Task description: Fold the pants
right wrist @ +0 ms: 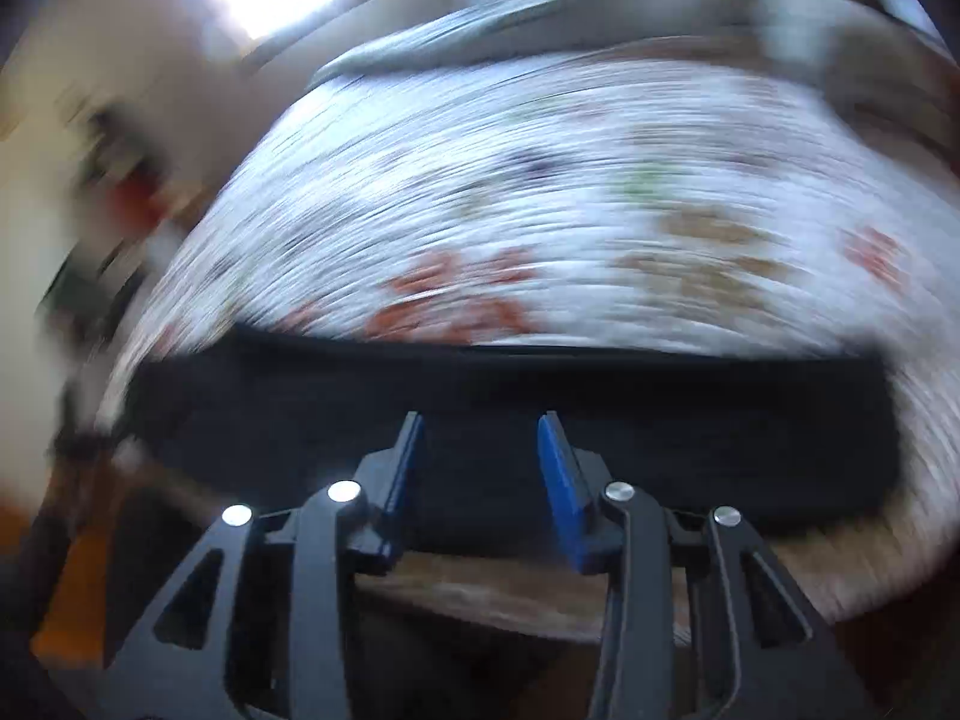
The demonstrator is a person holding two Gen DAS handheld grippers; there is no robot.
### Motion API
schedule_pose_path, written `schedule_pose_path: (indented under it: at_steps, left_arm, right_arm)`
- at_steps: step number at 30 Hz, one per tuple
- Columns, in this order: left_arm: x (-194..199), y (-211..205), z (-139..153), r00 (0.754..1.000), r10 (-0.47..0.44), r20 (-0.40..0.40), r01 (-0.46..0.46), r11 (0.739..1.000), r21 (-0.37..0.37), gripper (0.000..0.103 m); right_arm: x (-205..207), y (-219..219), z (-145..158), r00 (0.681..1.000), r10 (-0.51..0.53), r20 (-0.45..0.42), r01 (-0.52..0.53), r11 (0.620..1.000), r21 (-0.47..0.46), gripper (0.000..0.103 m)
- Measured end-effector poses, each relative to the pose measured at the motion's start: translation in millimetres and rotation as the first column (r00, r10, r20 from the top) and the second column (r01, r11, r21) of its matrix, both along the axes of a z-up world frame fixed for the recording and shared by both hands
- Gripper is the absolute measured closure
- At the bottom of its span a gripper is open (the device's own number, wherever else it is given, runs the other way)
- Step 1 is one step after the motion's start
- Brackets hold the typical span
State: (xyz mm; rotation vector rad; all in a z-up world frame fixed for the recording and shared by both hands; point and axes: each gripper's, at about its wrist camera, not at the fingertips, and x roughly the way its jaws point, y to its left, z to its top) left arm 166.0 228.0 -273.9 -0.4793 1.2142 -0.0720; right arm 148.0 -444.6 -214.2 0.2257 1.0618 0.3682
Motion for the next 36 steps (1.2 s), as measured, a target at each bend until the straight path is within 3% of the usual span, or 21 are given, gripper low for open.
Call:
schedule_pose_path:
  at_steps: [2,3,6,9,12,17,19,20,21,24,27,31,34,36]
  left_arm:
    - [-1,0,0,1.000,0.002,0.008,-0.002,1.000,0.000,0.060]
    - [-1,1,0,1.000,0.003,0.009,-0.003,1.000,-0.002,0.060]
    - [-1,0,-1,1.000,0.012,0.014,-0.012,1.000,-0.006,0.057]
    - [0,-3,-1,1.000,0.010,0.017,-0.010,1.000,-0.001,0.051]
    - [2,-7,-1,1.000,0.000,0.016,0.000,1.000,0.010,0.047]
    - [5,-9,-3,1.000,0.011,0.013,-0.011,1.000,0.007,0.040]
    - [6,-11,-5,1.000,0.008,0.012,-0.008,1.000,0.020,0.040]
    - [6,-11,-5,1.000,0.009,0.013,-0.010,1.000,0.021,0.040]
    - [6,-11,-5,1.000,0.013,0.014,-0.013,1.000,0.020,0.041]
    - [6,-8,-7,0.999,0.039,0.004,-0.039,0.998,0.041,0.058]
    - [3,2,-5,0.997,0.076,0.017,-0.076,0.997,0.013,0.071]
    - [3,0,-4,0.996,0.080,0.037,-0.081,0.996,0.034,0.073]
    - [5,2,-13,0.996,0.089,0.016,-0.090,0.995,0.030,0.073]
    - [4,3,-14,0.996,0.087,0.011,-0.087,0.996,0.025,0.073]
  right_arm:
    - [37,45,-9,0.978,0.207,-0.035,-0.208,0.978,-0.029,0.062]
    - [58,73,-19,0.946,0.319,-0.064,-0.323,0.943,-0.080,0.062]
    - [99,114,-45,0.874,0.465,-0.143,-0.483,0.864,-0.141,0.064]
    - [121,144,-60,0.810,0.556,-0.186,-0.584,0.793,-0.174,0.065]
    - [128,155,-73,0.762,0.610,-0.216,-0.644,0.747,-0.165,0.067]
    - [133,159,-81,0.706,0.659,-0.257,-0.700,0.704,-0.116,0.072]
    - [137,158,-82,0.701,0.662,-0.265,-0.705,0.701,-0.113,0.084]
    - [139,156,-82,0.699,0.662,-0.271,-0.704,0.703,-0.101,0.097]
    - [140,151,-79,0.701,0.659,-0.271,-0.700,0.710,-0.084,0.098]
    - [138,143,-71,0.710,0.656,-0.255,-0.691,0.718,-0.078,0.100]
    - [139,144,-68,0.726,0.647,-0.235,-0.680,0.727,-0.099,0.100]
    - [139,138,-62,0.757,0.624,-0.191,-0.651,0.746,-0.140,0.100]
    - [139,143,-77,0.763,0.612,-0.208,-0.644,0.749,-0.159,0.100]
    - [138,142,-82,0.758,0.610,-0.230,-0.647,0.749,-0.145,0.092]
